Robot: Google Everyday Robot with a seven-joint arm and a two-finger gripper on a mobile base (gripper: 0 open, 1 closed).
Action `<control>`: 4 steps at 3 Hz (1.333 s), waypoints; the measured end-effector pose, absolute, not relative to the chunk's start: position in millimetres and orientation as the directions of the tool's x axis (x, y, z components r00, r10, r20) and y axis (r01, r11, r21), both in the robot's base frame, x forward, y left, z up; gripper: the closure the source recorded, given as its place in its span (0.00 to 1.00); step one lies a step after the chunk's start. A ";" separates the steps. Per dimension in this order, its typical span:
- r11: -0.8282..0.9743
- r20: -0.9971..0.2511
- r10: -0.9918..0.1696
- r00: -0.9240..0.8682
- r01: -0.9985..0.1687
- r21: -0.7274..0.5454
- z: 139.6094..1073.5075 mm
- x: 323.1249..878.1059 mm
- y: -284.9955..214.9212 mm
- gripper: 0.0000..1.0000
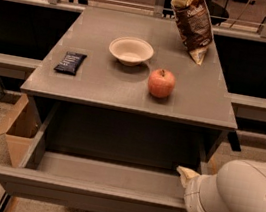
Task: Open top drawer
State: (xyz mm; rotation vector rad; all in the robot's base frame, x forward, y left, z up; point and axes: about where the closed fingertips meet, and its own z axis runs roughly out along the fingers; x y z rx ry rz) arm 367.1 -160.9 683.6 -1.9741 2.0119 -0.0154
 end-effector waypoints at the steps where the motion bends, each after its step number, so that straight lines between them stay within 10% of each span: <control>1: 0.044 -0.219 -0.976 0.007 -0.972 -0.230 683.6 367.1 -160.9 0.00; 4: 0.101 -0.266 -0.964 -0.012 -0.941 -0.324 753.1 400.6 -230.3 0.00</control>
Offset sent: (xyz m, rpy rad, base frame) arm 0.0258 -0.0293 0.0228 0.0948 -0.0293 0.0225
